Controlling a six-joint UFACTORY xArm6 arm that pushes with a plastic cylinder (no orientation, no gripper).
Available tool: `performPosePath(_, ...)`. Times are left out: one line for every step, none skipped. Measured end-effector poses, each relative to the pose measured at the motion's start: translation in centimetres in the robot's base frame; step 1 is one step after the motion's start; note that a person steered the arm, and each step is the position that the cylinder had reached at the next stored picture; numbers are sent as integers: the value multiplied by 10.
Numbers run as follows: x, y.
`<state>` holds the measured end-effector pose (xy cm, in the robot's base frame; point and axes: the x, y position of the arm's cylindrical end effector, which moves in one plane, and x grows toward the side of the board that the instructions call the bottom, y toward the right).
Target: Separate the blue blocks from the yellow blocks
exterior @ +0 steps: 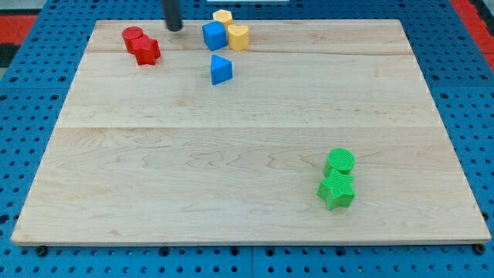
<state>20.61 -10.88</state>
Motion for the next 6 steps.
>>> performPosePath(1, 38)
performPosePath(2, 67)
performPosePath(34, 65)
performPosePath(59, 47)
performPosePath(62, 49)
performPosePath(65, 49)
